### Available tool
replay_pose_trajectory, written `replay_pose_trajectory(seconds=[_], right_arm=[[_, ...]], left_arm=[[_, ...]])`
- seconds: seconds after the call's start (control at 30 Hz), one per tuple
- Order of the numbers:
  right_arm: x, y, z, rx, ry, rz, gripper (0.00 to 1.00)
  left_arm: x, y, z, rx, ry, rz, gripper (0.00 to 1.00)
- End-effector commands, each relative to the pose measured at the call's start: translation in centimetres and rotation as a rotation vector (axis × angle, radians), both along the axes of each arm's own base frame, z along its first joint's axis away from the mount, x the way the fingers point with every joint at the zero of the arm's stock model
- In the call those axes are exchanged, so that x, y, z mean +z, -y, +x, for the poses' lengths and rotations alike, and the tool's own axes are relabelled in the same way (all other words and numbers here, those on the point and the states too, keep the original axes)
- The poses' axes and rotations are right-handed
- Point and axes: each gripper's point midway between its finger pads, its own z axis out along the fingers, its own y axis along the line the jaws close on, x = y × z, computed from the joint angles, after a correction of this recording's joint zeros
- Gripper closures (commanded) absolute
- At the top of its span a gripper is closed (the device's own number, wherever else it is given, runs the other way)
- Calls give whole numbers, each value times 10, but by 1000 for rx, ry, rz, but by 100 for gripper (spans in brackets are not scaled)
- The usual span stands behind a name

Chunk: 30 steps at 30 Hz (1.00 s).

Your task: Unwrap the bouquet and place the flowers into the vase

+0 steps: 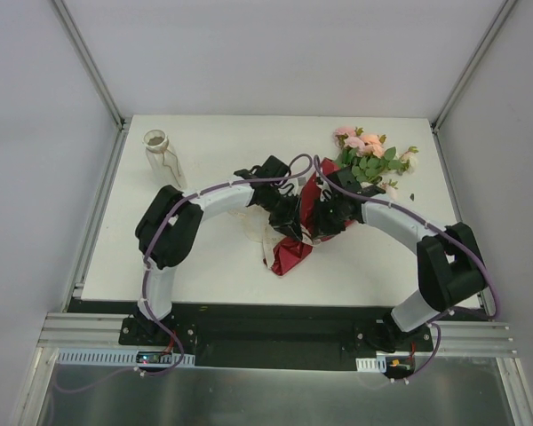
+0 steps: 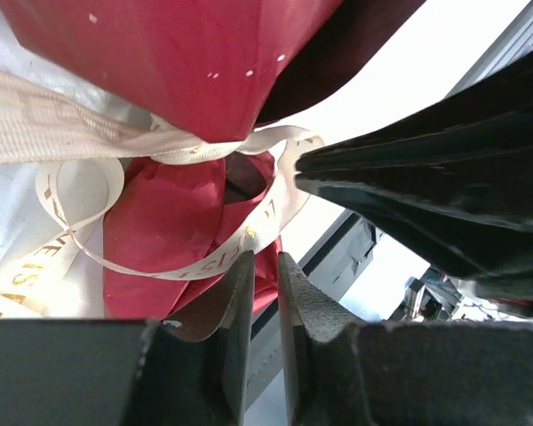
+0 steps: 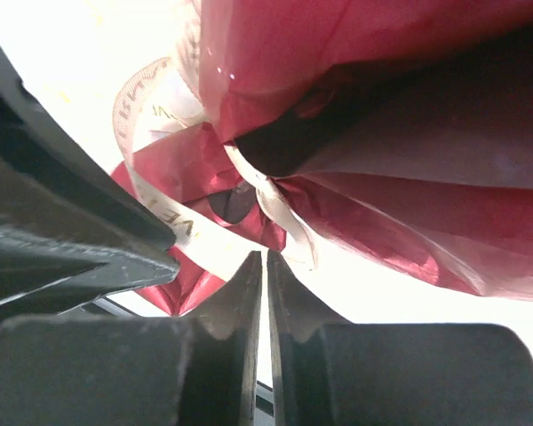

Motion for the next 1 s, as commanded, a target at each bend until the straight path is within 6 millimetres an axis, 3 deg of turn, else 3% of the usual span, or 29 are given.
replay_pose_trajectory(seconds=[0.0, 0.4, 0.7, 0.97], right_arm=[[28, -3, 23, 2, 102, 15, 91], [7, -12, 50, 72, 117, -17, 90], [2, -18, 53, 108, 156, -23, 78], [2, -23, 59, 137, 216, -66, 75]], left_arm=[[-10, -4, -3, -10, -1, 6, 85], [-54, -15, -12, -4, -58, 91, 89], [-60, -15, -11, -2, -66, 92, 89], [-62, -14, -13, -5, -80, 92, 89]])
